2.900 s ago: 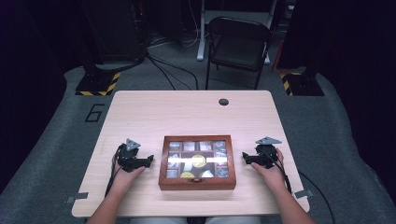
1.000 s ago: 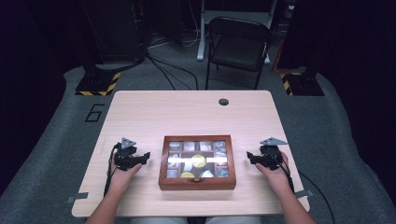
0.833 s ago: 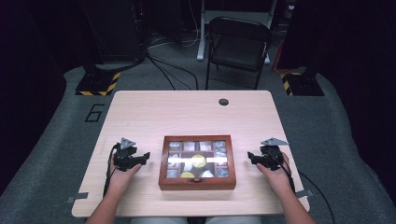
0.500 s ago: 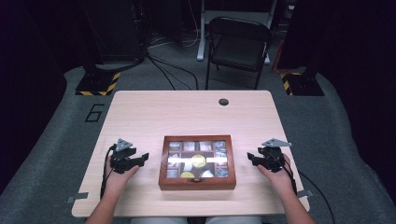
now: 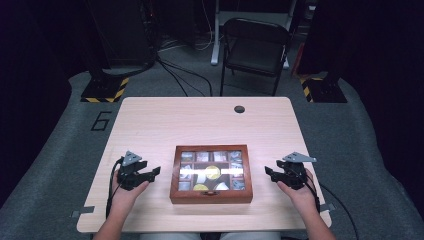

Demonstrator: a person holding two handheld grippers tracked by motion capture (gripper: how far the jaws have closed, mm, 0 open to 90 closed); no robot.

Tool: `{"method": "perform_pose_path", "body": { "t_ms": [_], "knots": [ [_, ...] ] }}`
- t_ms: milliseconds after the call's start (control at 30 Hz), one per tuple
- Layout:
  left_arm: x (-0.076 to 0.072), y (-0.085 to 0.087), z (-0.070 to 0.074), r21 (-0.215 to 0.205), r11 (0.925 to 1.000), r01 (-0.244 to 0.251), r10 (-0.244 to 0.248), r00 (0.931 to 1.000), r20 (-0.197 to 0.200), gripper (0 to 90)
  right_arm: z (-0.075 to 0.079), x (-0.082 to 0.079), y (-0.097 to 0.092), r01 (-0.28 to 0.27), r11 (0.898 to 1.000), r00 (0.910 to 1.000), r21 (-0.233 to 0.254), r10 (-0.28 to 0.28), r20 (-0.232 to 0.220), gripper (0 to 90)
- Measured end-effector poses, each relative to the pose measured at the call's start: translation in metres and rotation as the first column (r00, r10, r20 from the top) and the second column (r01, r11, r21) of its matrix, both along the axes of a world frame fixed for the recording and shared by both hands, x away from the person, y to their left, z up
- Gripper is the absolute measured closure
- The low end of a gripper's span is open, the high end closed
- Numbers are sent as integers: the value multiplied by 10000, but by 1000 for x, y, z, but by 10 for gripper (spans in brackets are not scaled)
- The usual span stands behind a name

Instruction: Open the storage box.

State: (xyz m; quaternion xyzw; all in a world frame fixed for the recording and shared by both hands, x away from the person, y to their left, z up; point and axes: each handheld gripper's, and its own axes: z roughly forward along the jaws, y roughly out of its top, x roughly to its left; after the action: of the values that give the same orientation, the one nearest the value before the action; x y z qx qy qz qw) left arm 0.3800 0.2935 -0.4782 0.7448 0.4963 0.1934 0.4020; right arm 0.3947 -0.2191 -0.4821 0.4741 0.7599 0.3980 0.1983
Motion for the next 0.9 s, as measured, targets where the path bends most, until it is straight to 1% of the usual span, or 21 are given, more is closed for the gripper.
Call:
{"method": "perform_pose_path", "body": {
  "t_ms": [33, 133, 167, 267, 300, 400, 433, 500, 600, 667, 833, 867, 900],
  "knots": [
    [-4, -1, 1, -27, 10000, 33, -32, 9999, 123, 370, 1, -4, 0, -41, 10000, 10000, -27, 41, 64, 407],
    [-8, -2, 3, -10, 9999, 150, -150, 9998, 154, 370, 2, -8, 0, -76, 10000, 9998, 22, 76, 189, 401],
    [-12, -4, 3, -42, 9998, 168, -167, 9995, 264, 370, 3, -10, 0, -69, 10000, 9997, 32, 68, 234, 400],
    [-15, -5, 5, -17, 9994, 351, -351, 9991, 249, 370, 5, -13, -1, -57, 10000, 9996, 72, 55, 280, 398],
    [-18, -7, 6, -44, 9992, 400, -399, 9988, 290, 370, 6, -16, -2, -32, 9999, 9993, 108, 28, 373, 398],
    [-21, -8, 7, -83, 9989, 463, -460, 9986, 265, 370, 7, -20, -3, -86, 9998, 9993, 205, 78, 374, 398],
    [-24, -9, 7, -162, 9988, 470, -465, 9984, 316, 370, 7, -22, -3, -75, 9998, 9992, 199, 67, 389, 398],
    [-27, -10, 8, -147, 9983, 557, -552, 9980, 305, 370, 8, -25, -2, -94, 9997, 9990, 223, 84, 441, 398],
    [-29, -11, 9, -147, 9982, 582, -577, 9978, 329, 370, 8, -29, -1, -221, 9994, 9987, 251, 209, 465, 397],
    [-33, -12, 9, -125, 9978, 655, -650, 9973, 340, 370, 9, -33, 2, -344, 9992, 9980, 200, 333, 533, 396],
    [-38, -14, 10, -175, 9976, 669, -661, 9970, 396, 370, 10, -39, 7, -562, 9984, 9967, -2, 562, 585, 396],
    [-39, -15, 10, -180, 9976, 675, -667, 9970, 392, 370, 10, -41, 8, -594, 9982, 9967, 34, 591, 556, 396],
    [-41, -15, 11, -123, 9969, 772, -767, 9964, 369, 370, 10, -43, 9, -681, 9977, 9962, 13, 679, 553, 396]
  ]
}}
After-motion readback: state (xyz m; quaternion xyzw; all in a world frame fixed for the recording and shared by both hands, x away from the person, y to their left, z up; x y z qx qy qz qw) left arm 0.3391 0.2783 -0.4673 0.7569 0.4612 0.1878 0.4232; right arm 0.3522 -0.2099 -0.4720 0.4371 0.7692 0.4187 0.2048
